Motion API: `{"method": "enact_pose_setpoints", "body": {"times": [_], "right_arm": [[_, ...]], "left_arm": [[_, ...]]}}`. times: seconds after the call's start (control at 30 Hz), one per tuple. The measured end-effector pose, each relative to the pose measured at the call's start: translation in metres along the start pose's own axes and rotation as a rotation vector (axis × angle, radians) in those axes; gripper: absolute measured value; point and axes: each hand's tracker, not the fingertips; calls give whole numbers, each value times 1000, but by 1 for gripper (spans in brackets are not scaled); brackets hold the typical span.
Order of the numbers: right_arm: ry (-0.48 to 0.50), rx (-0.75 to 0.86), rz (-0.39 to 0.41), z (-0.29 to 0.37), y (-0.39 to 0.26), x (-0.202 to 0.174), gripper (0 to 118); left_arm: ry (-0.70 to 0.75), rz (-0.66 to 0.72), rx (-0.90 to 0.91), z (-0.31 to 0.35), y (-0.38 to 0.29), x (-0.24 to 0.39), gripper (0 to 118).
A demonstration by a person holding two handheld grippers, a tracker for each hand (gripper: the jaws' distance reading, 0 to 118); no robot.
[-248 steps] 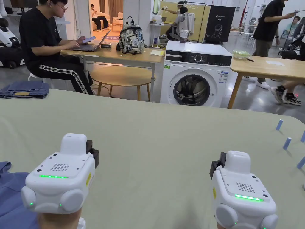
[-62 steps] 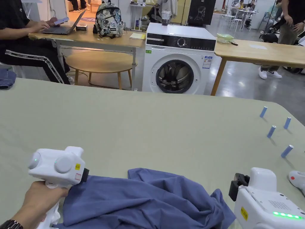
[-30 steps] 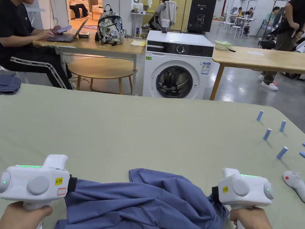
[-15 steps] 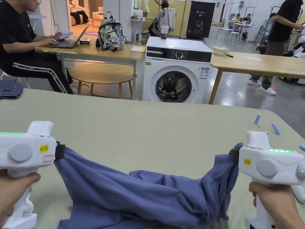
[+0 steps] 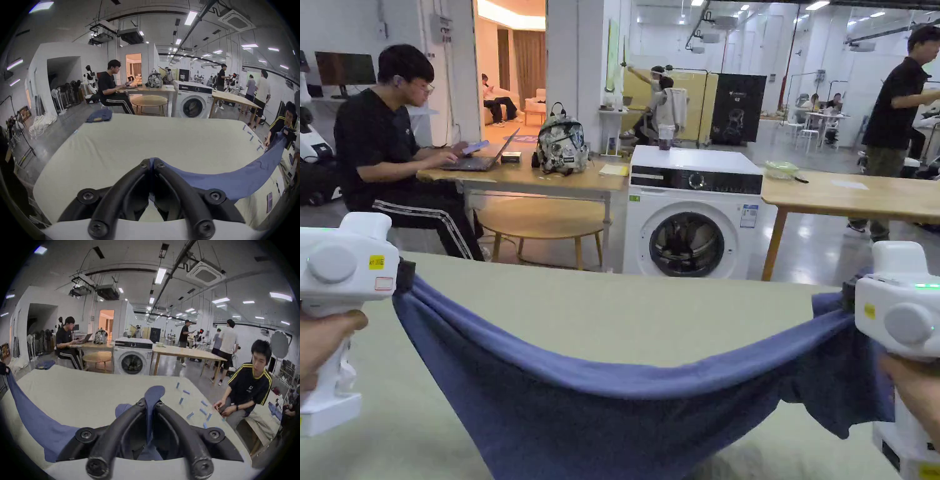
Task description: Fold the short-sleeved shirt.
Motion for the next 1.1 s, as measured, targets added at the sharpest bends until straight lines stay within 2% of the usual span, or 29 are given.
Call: {"method": "enact_pose_setpoints", "body": {"times": [0.3,0.47,0.77,0.93,1.1], "right_arm": [[-53,69,-7,-24,65,6,4],[-87,107,5,-15,91,3,4],[-119,158,-8,-25,137,2,4],[-124,159,-8,-29,140,0,4],[-118,133,25,-31,105,-6,4]], "left_arm": [[67,2,54,-20,69,-29,0],[94,31,79,-31,92,-39,0],[99,36,136,-23,123,-25,0],[105,41,147,-31,123,-29,0],[98,39,117,-33,92,-27,0]]}}
